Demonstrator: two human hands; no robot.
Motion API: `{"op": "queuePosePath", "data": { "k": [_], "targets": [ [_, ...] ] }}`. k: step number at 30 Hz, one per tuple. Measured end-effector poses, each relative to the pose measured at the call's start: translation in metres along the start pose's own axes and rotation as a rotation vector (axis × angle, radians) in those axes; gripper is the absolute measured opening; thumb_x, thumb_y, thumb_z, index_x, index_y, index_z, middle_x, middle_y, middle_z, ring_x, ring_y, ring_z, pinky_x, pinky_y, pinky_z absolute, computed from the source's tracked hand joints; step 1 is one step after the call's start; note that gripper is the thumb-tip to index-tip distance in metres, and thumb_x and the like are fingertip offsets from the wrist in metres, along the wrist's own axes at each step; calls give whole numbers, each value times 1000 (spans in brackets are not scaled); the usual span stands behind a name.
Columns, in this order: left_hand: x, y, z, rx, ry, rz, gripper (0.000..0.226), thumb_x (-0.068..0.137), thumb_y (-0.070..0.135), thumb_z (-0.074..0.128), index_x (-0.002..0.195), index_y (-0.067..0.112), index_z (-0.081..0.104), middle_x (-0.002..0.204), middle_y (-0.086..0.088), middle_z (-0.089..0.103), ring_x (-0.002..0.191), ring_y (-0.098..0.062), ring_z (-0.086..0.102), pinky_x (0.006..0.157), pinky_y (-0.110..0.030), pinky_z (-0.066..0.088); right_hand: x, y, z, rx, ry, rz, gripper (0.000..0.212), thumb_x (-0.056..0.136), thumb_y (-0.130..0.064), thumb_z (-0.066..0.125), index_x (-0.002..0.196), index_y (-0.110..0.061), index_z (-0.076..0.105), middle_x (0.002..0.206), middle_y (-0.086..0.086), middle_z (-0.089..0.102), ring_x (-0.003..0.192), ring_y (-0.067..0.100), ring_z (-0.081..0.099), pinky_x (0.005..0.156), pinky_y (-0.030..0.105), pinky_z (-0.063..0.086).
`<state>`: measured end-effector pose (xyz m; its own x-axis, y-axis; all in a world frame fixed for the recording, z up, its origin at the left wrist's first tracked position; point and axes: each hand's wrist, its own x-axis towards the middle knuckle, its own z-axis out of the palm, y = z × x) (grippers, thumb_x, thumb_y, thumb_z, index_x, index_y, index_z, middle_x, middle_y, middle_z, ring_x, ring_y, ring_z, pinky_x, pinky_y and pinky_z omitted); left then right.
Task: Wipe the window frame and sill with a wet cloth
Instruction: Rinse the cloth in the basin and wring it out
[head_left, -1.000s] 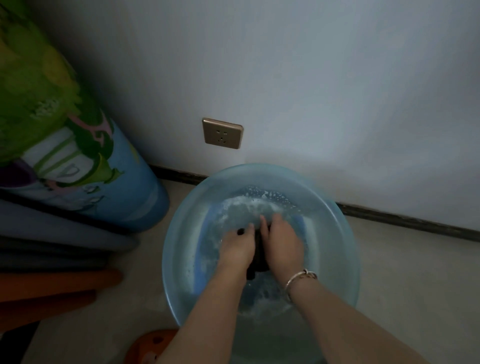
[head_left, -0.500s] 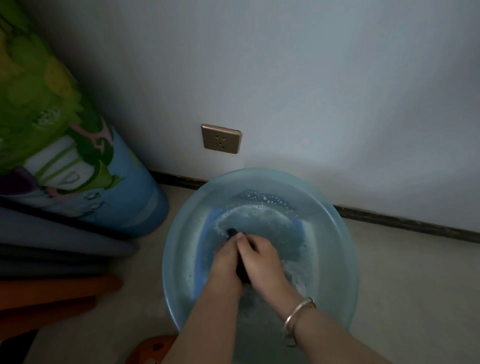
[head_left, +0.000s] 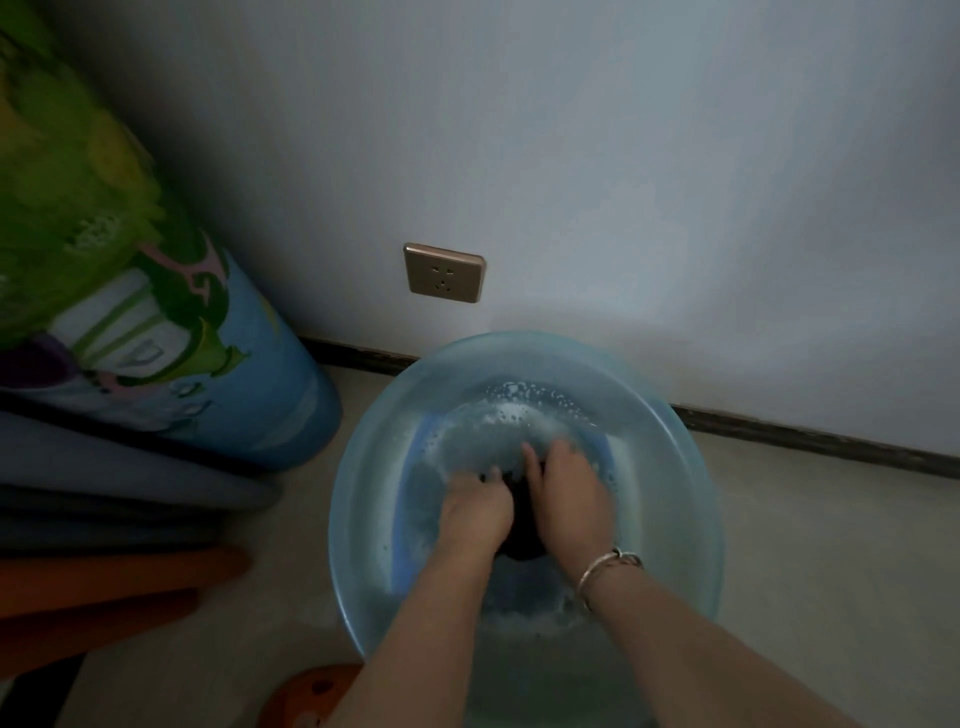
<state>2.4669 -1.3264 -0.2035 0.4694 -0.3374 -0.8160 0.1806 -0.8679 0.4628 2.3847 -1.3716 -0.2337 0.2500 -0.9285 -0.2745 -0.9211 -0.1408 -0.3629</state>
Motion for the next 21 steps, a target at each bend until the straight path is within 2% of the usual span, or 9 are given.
{"op": "queuePosePath", "data": {
  "k": [2, 5, 7, 9, 11, 12, 15, 18, 21],
  "targets": [
    [-3, -4, -5, 336, 117, 202, 43, 89, 12, 46, 130, 16, 35, 137, -10, 38, 124, -34, 37, 98, -39, 36, -2, 10, 1, -61, 116, 1, 31, 97, -40, 39, 102, -10, 48, 104, 12, 54, 92, 32, 57, 67, 39, 45],
    [-10, -11, -5, 714, 61, 478, 78, 78, 6, 54, 143, 27, 17, 149, 0, 21, 138, -30, 14, 115, -48, 15, -12, 19, 1, -220, 152, -61, 23, 91, -28, 52, 107, -11, 50, 109, 14, 52, 95, 33, 55, 66, 39, 48],
    [-7, -18, 1, 791, -52, 622, 77, 76, 10, 56, 143, 28, 22, 149, 5, 25, 139, -26, 10, 118, -47, 6, -13, 22, -1, -184, -12, -20, 24, 92, -22, 49, 113, -11, 45, 113, 13, 50, 99, 34, 56, 73, 39, 48],
    [-6, -25, 6, 792, -102, 725, 70, 76, 18, 59, 139, 30, 30, 142, 10, 33, 137, -23, 14, 118, -44, 4, -7, 19, -6, 110, -273, 123, 17, 95, -22, 47, 107, -10, 48, 102, 11, 57, 98, 33, 59, 80, 38, 47],
    [-3, -29, 9, 747, -45, 754, 60, 77, 32, 63, 132, 32, 39, 132, 11, 42, 130, -20, 26, 117, -41, 10, -2, 13, -21, 478, -383, 249, 13, 92, -25, 56, 91, -12, 56, 86, 6, 60, 89, 26, 62, 77, 38, 53],
    [-2, -27, 9, 683, -8, 732, 53, 77, 36, 63, 126, 32, 45, 125, 9, 50, 125, -18, 34, 114, -40, 17, -2, 9, -32, 634, -391, 293, 13, 90, -26, 59, 85, -14, 57, 80, 4, 59, 83, 24, 61, 65, 36, 56],
    [4, -21, 6, 460, 58, 671, 22, 75, 25, 58, 97, 27, 62, 91, 3, 69, 96, -21, 62, 99, -41, 41, -9, 3, -61, 988, -377, 322, 19, 88, -26, 63, 74, -19, 54, 70, -1, 55, 67, 15, 55, 39, 19, 39],
    [-7, -13, -4, 171, -77, 595, 9, 78, 11, 58, 81, 19, 59, 69, -2, 64, 65, -21, 63, 66, -45, 53, -10, 13, -68, 1224, -305, 417, 14, 89, -23, 60, 78, -17, 53, 66, 1, 51, 57, 14, 49, 33, 18, 31],
    [-23, 4, -14, -36, -131, 576, 24, 72, -7, 58, 80, 15, 51, 74, -13, 60, 63, -24, 59, 53, -47, 52, -10, 20, -52, 1343, -319, 610, 11, 91, -17, 52, 81, -14, 52, 61, 2, 47, 51, 13, 44, 31, 17, 29]
  ]
}}
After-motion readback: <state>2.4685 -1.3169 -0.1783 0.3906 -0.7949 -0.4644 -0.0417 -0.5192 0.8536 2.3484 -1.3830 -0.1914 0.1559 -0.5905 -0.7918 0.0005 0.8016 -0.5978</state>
